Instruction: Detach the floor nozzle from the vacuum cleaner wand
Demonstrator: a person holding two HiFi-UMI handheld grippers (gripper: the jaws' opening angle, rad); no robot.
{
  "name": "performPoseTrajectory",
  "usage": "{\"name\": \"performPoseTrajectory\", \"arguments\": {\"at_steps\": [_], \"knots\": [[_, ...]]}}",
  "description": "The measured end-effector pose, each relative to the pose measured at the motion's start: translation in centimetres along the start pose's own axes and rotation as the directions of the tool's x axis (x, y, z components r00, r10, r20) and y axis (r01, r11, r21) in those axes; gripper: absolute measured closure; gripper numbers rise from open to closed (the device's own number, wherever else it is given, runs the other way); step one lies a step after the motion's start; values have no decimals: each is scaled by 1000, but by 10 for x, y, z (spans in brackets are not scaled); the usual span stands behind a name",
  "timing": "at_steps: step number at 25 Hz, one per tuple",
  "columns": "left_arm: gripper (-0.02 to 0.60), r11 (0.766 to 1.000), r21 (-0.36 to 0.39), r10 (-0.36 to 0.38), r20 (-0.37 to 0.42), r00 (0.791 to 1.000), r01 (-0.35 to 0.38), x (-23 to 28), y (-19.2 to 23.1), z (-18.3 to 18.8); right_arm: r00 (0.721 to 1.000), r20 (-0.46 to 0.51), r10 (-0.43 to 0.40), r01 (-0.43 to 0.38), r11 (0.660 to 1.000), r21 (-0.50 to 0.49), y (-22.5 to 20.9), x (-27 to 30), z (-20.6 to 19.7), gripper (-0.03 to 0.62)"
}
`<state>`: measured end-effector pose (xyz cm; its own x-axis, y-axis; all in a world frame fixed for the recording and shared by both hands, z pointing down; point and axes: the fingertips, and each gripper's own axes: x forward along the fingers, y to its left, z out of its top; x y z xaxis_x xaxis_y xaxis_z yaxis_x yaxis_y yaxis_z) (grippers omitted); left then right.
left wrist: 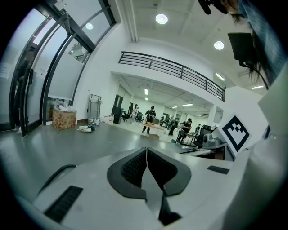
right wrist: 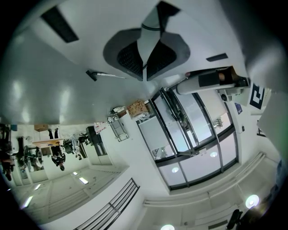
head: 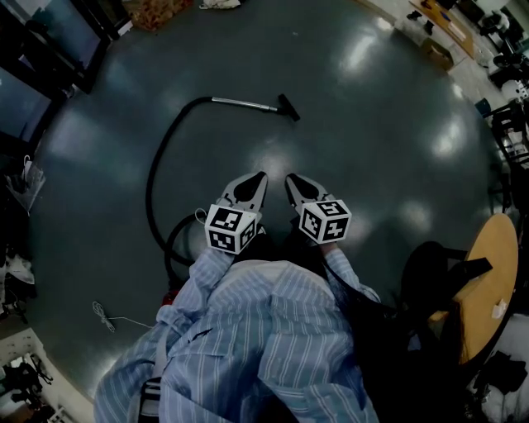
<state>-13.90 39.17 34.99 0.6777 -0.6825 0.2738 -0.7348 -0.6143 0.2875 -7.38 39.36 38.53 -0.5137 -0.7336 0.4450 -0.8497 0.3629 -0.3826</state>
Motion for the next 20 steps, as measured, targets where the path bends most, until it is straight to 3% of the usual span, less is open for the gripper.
{"name": "performPoseTrajectory", "arguments": {"at_steps": [20], "knots": [[571, 997, -75, 9, -41, 999, -13, 9, 26, -19, 995, -64, -74, 78, 994, 74, -19, 9, -20, 563]]}}
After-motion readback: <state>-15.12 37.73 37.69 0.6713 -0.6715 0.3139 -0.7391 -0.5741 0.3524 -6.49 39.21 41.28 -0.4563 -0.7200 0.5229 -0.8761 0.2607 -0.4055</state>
